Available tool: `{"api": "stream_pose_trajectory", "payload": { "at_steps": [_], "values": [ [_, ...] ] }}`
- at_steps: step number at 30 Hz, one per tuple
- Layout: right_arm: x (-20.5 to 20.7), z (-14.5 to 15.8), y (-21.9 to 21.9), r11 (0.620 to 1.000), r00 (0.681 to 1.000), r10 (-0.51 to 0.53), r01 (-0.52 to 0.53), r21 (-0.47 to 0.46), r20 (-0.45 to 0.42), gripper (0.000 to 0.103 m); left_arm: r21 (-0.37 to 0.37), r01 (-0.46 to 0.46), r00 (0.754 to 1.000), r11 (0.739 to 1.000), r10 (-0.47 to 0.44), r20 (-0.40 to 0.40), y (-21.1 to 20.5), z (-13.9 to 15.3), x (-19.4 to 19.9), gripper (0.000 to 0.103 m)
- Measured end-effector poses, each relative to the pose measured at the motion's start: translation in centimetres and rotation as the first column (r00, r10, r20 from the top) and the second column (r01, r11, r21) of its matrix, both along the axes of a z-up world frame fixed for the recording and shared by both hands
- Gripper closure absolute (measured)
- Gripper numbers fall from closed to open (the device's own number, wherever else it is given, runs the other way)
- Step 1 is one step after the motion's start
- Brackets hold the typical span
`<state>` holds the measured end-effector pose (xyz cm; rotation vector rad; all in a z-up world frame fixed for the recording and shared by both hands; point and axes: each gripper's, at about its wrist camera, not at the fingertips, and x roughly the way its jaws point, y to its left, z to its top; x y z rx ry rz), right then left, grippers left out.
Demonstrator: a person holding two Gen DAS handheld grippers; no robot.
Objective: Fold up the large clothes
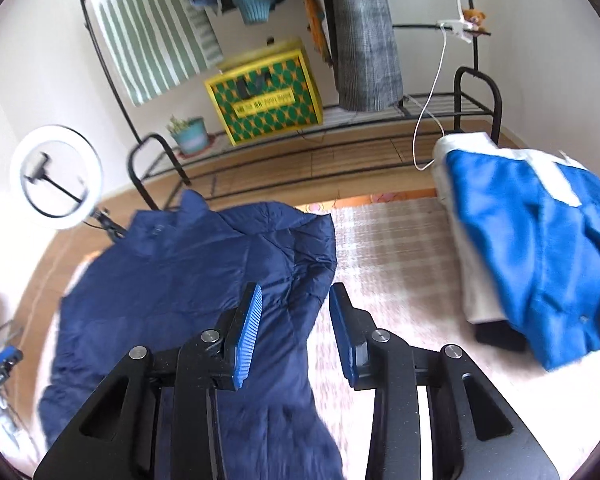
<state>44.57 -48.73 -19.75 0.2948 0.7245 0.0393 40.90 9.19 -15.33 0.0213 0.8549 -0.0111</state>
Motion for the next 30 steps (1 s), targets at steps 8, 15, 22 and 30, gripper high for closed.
{"api": "stream_pose_trajectory", "payload": {
  "at_steps": [8,15,22,30],
  "values": [
    [-9.6,3.3,-2.9,0.998,0.999,0.030,-0.032,0.062,0.036,0.060,-0.096,-0.014,0.999,0.995,0.017,0.031,3.3,4.7,-8.5,0.048],
    [-17.0,2.1,-3.2,0.997,0.998,0.070,-0.070,0.040,0.002,0.059,-0.153,-0.030,0.999,0.988,0.033,0.015,4.4,4.7,-15.2,0.038],
    [-22.8,-2.0,-3.7,0.998,0.993,0.067,-0.067,0.012,-0.097,0.056,-0.248,-0.052,0.994,0.967,0.027,-0.104,5.2,-0.9,-20.5,0.036],
    [-26.5,-7.1,-2.1,0.995,0.977,0.101,-0.098,0.024,-0.189,0.051,-0.313,-0.134,0.976,0.940,0.070,-0.207,6.9,-6.8,-24.6,0.036]
  ]
}}
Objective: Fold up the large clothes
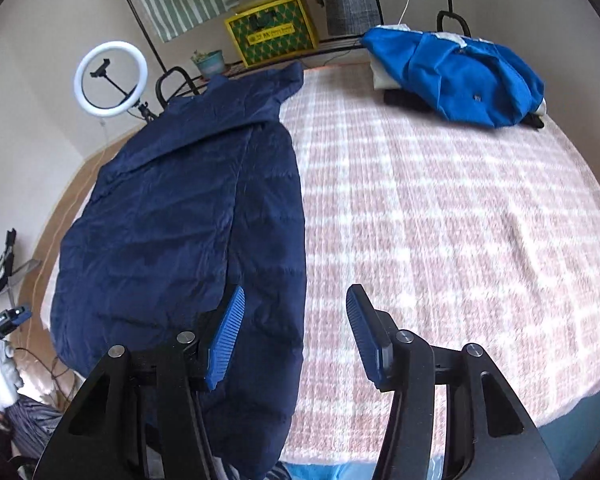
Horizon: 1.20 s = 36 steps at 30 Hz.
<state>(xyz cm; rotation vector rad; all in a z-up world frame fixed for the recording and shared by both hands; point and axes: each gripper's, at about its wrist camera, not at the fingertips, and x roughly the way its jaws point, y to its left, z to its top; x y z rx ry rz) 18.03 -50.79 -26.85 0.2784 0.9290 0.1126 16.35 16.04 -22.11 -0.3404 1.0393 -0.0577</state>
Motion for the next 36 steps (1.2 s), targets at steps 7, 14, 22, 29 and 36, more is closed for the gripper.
{"api": "stream_pose_trajectory", "payload": {
  "at_steps": [7,14,22,29,36],
  "values": [
    [1.2,-0.1,0.2,1.000,1.000,-0.022,0.021,0.022,0.002,0.051,-0.016,-0.015,0.999,1.000,0.015,-0.036,0.4,-1.9,-0.3,0.036],
    [11.0,2.2,1.2,0.994,0.998,-0.050,0.047,0.099,0.029,0.051,0.006,-0.009,1.000,1.000,0.010,-0.013,-0.6,-1.8,0.7,0.036],
    [24.6,-0.4,3.6,0.990,0.997,-0.068,0.070,0.120,-0.026,0.051,0.035,-0.003,1.000,0.999,0.002,0.001,-1.6,-1.3,2.0,0.036],
    [29.4,-3.3,3.9,0.990,0.998,-0.051,0.056,0.133,-0.045,0.073,0.025,-0.012,1.000,1.000,0.013,-0.014,-1.8,-1.8,3.1,0.036],
    [31.0,-2.6,2.9,0.994,0.998,-0.055,0.053,-0.095,-0.017,0.102,0.038,-0.018,0.999,0.999,0.019,-0.035,-1.8,-2.6,3.5,0.036]
  ]
}}
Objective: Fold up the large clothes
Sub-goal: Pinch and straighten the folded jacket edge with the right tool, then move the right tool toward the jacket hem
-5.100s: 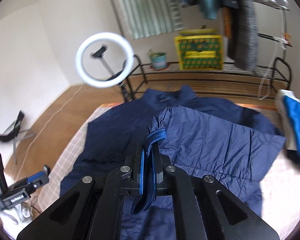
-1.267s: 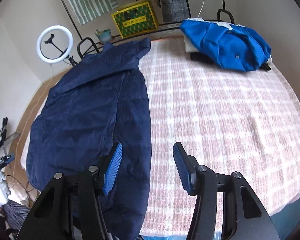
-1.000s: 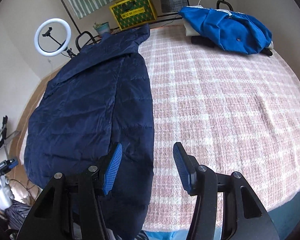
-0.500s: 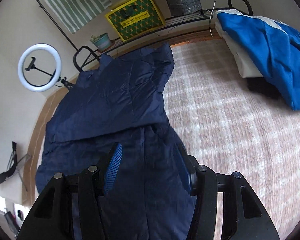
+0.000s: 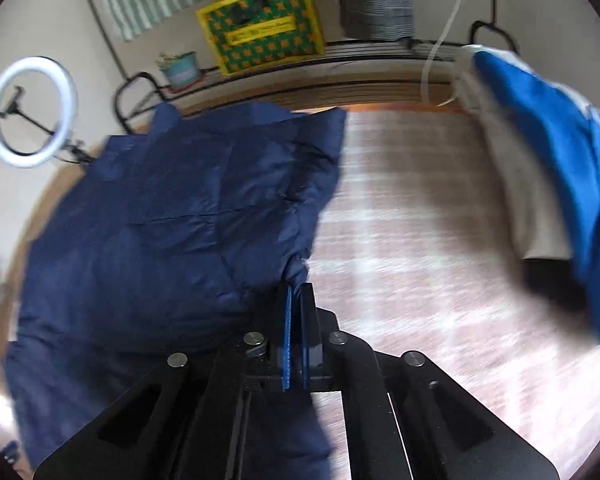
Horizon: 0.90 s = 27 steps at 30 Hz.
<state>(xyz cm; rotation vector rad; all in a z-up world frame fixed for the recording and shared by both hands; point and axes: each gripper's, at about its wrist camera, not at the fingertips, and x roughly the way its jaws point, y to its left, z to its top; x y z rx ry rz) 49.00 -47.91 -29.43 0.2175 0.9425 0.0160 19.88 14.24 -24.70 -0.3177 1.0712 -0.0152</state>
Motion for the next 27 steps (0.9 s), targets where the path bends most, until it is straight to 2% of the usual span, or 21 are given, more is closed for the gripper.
{"api": "stream_pose_trajectory", "payload": {
  "at_steps": [4,6,8,10,13,15,16,21,24,27],
  "values": [
    [0.6,-0.6,-0.7,0.999,0.999,0.031,-0.031,-0.016,-0.035,0.101,0.010,-0.006,1.000,1.000,0.006,0.000,0.1,0.0,0.0,0.036],
    [0.5,-0.4,-0.6,0.999,0.997,0.029,-0.032,-0.038,-0.067,0.093,0.010,-0.009,1.000,1.000,0.009,0.005,0.1,0.2,-0.1,0.036],
    [-0.2,0.8,-0.3,0.993,0.999,-0.019,0.015,-0.119,-0.033,0.076,0.010,-0.012,1.000,1.000,0.012,0.008,0.2,0.2,-0.1,0.036],
    [-1.3,2.2,0.1,0.993,0.999,-0.014,0.019,-0.118,0.039,0.076,0.004,-0.018,1.000,1.000,0.018,0.007,0.4,0.2,-0.2,0.036],
    [-2.6,3.2,1.4,0.998,0.992,0.059,-0.058,-0.009,0.107,0.075,-0.011,-0.026,1.000,1.000,0.026,0.001,0.9,-0.1,-0.2,0.036],
    [-2.5,2.7,2.4,0.994,0.990,0.107,-0.109,0.010,0.093,0.076,-0.029,-0.033,0.999,0.999,0.033,-0.009,1.1,-0.3,-0.1,0.036],
    [-2.1,2.3,2.9,0.994,0.991,0.113,-0.113,-0.008,0.075,0.076,-0.041,-0.034,0.999,0.999,0.033,-0.017,1.3,-0.5,0.0,0.036],
    [-0.8,-0.3,3.1,0.996,0.996,0.090,-0.090,-0.027,-0.011,0.075,-0.055,-0.036,0.999,0.998,0.035,-0.028,1.6,-0.9,0.1,0.036],
    [-0.8,0.1,3.3,0.995,0.995,0.095,-0.095,-0.036,-0.013,0.075,-0.065,-0.044,0.998,0.997,0.042,-0.037,2.0,-1.3,0.0,0.036],
    [-2.0,1.8,2.6,0.996,0.997,0.081,-0.081,0.025,0.002,0.074,-0.077,-0.042,0.999,0.996,0.039,-0.037,2.3,-1.3,-0.6,0.036]
  ]
}}
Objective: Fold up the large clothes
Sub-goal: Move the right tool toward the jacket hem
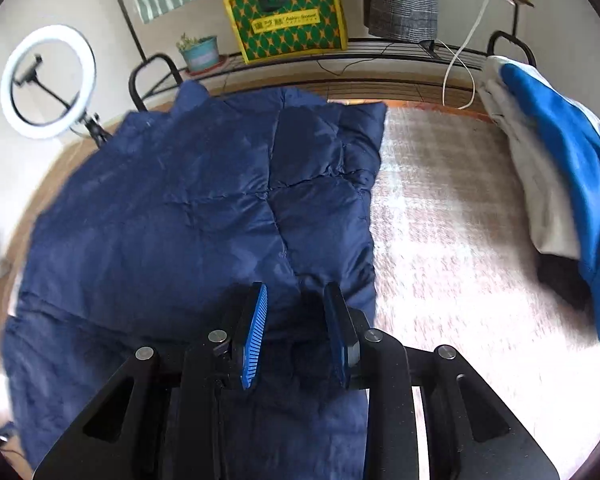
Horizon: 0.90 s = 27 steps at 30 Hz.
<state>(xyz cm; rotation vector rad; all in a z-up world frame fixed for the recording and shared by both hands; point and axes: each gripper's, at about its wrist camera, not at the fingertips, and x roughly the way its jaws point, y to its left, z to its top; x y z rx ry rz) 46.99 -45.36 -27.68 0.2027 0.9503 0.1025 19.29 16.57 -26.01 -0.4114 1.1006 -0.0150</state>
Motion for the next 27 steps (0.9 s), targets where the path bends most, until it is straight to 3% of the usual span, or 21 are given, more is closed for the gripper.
{"api": "stream_pose_trajectory", "payload": {
  "at_steps": [2,3,8,13,18,23,27],
  "values": [
    [-1.7,1.5,-0.7,0.999,1.000,-0.006,0.005,0.041,0.027,0.057,-0.008,0.003,1.000,1.000,-0.003,0.004,0.3,0.0,-0.7,0.036],
    [-3.4,2.6,-1.2,0.998,0.998,-0.010,0.007,0.056,0.056,0.054,-0.015,0.004,1.000,1.000,-0.004,0.003,0.4,0.0,-0.9,0.036],
    [-11.3,5.9,-3.6,0.992,0.994,-0.005,-0.010,0.129,0.111,0.050,-0.070,-0.007,1.000,0.998,0.007,0.005,1.4,-0.4,-2.4,0.036],
    [-19.5,6.4,-6.4,0.982,0.993,-0.043,0.022,0.190,0.110,0.043,-0.182,-0.046,0.999,0.982,0.046,-0.007,3.2,-0.8,-3.2,0.036],
    [-27.3,3.9,-7.2,0.983,0.997,-0.047,0.037,0.179,0.055,0.043,-0.205,-0.025,1.000,0.978,0.023,-0.011,3.8,-1.0,-3.9,0.034],
    [-33.8,0.1,-7.2,0.967,0.999,-0.042,0.044,0.249,-0.013,0.043,-0.255,0.006,1.000,0.967,-0.012,-0.023,3.5,-1.9,-5.0,0.031],
    [-36.8,-3.2,-7.4,0.931,0.996,-0.046,0.072,0.358,-0.081,0.042,-0.285,0.018,0.997,0.958,-0.038,-0.064,2.9,-3.4,-5.4,0.031]
  ]
}}
